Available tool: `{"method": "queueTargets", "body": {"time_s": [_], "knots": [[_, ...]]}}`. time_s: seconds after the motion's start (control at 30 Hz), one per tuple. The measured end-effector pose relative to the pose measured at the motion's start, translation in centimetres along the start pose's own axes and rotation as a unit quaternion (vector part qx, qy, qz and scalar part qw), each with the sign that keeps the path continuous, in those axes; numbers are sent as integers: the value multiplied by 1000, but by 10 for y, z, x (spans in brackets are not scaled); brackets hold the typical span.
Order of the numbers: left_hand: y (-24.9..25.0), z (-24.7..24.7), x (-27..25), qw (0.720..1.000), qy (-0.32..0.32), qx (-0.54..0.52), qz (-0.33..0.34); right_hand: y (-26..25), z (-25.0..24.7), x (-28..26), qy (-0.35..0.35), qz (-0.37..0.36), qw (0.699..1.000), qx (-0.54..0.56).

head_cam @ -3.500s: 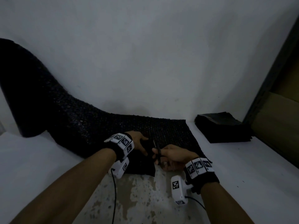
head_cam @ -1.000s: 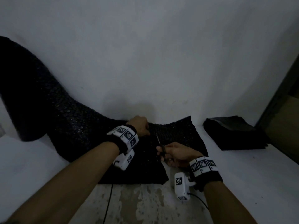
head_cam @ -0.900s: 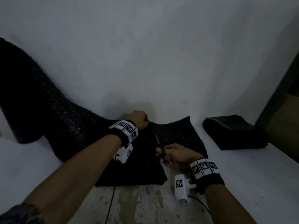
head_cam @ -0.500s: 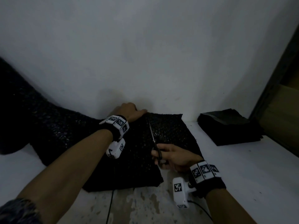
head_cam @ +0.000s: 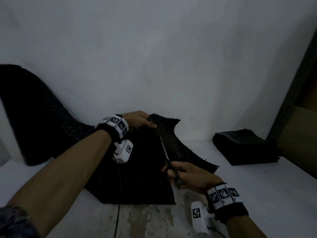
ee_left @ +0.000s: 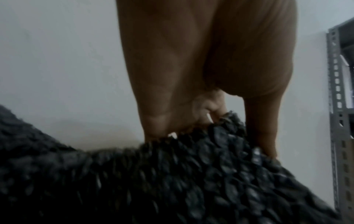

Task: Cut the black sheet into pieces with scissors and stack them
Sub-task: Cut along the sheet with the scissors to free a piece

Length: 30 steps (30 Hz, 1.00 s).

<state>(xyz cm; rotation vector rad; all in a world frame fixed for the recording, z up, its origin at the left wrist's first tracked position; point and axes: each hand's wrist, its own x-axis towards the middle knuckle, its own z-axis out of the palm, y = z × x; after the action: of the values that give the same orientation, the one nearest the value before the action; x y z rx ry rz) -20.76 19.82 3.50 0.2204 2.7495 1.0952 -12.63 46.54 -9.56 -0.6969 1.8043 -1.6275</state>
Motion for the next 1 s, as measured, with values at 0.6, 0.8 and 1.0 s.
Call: {"method": "queueTargets", "body": {"time_s": [0.6,0.8,1.0], "knots": [[14,-6,-21,993,-37,-110,4,-22,11,-11,8,-42,999,3],[9,-13,-26,994,-22,-104,10,-19,14,-11,13,-38,999,-5],[2,-17,-28,991,-8,-125,37,-20,15,-11,15,-40,999,-9]]}}
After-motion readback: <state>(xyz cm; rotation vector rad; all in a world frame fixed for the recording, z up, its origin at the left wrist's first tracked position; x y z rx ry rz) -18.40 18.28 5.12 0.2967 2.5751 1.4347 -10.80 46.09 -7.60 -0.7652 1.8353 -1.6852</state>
